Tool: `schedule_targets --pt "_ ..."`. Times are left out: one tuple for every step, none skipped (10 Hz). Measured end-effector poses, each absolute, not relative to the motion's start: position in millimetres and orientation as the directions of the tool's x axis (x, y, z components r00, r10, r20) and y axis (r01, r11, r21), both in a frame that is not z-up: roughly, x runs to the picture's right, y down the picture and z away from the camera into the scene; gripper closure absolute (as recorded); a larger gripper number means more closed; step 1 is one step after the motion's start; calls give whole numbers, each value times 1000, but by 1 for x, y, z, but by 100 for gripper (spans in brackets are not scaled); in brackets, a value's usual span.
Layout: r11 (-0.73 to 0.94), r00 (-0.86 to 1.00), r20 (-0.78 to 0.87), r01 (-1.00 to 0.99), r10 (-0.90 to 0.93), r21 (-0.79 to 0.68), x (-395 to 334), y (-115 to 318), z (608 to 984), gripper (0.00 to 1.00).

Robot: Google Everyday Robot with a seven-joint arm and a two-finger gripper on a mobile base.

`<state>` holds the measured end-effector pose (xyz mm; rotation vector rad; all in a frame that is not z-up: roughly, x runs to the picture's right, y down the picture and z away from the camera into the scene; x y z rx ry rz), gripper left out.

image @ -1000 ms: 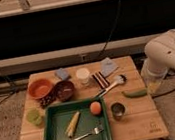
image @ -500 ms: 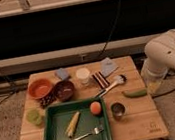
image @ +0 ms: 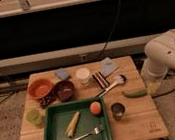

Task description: Place apple in table surface

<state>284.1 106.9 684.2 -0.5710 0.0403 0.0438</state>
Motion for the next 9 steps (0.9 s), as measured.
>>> schedule_targets --pt "842 999 -46 -47 26 -537 282 107 684 35" --pt "843 999 -31 -23 8 -537 276 111 683 35" --pt "844 1000 -12 6 -15 -536 267 116 681 35" --pt "842 999 11 40 -40 -537 252 123 680 35" --pt "838 998 35 69 -60 -542 231 130 680 35" --pt "828 994 65 106 -83 -550 200 138 682 35" --pt "818 990 92 140 -107 -558 174 146 685 35" --pt "810 986 111 164 -123 -563 155 151 688 35" --pt "797 979 142 202 -146 -570 125 158 691 35"
